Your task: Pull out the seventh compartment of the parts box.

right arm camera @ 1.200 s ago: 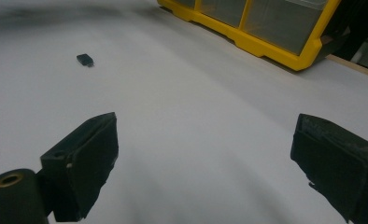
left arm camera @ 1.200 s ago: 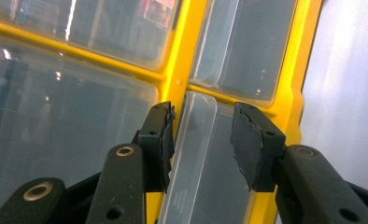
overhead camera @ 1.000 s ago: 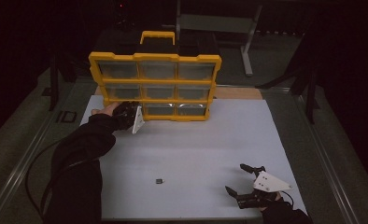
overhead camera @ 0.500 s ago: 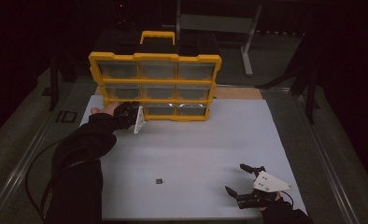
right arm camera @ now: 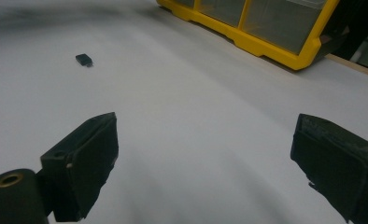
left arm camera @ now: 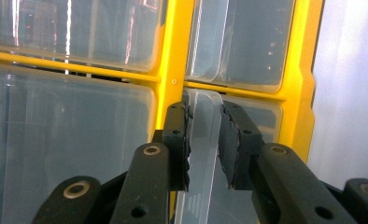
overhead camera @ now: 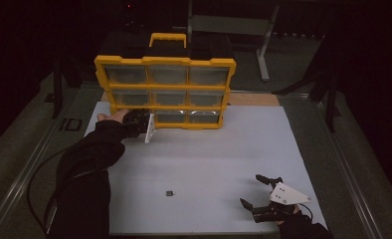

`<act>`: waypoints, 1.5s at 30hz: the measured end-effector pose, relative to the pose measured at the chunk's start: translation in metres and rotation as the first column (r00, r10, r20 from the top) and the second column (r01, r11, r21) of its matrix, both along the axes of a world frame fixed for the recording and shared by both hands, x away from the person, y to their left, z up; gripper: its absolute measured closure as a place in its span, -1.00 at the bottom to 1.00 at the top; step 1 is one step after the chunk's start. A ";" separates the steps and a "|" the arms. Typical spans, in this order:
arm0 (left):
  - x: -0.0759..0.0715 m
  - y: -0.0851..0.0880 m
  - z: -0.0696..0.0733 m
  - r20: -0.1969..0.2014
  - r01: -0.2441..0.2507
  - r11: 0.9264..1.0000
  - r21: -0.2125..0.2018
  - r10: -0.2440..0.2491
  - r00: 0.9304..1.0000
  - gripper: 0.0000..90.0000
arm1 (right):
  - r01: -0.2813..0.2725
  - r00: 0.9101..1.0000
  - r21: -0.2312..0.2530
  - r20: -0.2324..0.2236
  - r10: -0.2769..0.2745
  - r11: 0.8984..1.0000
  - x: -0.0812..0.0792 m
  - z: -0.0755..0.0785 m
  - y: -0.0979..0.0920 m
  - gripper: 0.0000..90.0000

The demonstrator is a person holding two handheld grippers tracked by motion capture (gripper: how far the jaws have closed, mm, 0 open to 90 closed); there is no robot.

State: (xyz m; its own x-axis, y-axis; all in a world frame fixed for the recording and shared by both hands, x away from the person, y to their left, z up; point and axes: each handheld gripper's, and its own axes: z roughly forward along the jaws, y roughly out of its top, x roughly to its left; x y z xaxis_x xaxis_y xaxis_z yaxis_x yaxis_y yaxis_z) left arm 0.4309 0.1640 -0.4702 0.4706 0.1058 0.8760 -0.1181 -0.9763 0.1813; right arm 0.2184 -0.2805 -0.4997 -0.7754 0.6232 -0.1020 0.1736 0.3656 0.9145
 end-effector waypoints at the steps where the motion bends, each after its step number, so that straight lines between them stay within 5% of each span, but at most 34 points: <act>1: 0.000 0.000 0.001 -0.007 -0.003 1.000 0.000 0.003 1.000 0.63 | -0.001 1.000 -0.001 0.000 0.001 1.000 0.000 0.000 0.000 -0.83; 21: 0.000 -0.006 0.011 -0.035 -0.008 0.996 0.087 0.011 0.999 0.66 | 0.006 1.000 0.005 0.001 -0.006 1.000 -0.001 0.001 -0.001 -0.83; 27: 0.000 -0.004 0.011 -0.051 -0.011 0.999 0.053 0.013 0.999 0.64 | 0.003 1.000 0.003 0.005 -0.004 1.000 -0.001 0.001 -0.002 -0.83; 30: 0.000 -0.003 0.014 -0.093 -0.012 1.000 0.006 0.012 0.996 0.64 | 0.002 1.000 0.003 0.002 -0.002 1.000 -0.001 0.001 -0.001 -0.83; 45: -0.010 -0.004 0.018 -0.133 0.006 0.999 0.036 -0.002 0.991 0.65 | 0.005 1.000 0.007 -0.003 -0.005 1.000 0.000 0.001 -0.001 -0.83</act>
State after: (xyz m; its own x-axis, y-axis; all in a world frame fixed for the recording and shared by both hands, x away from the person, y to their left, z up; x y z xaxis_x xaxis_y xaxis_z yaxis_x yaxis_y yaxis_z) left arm 0.4205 0.1600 -0.4523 0.5833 0.0728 0.8090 -0.0993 -0.9821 0.1600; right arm 0.2185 -0.2819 -0.4990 -0.7725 0.6278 -0.0954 0.1778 0.3581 0.9166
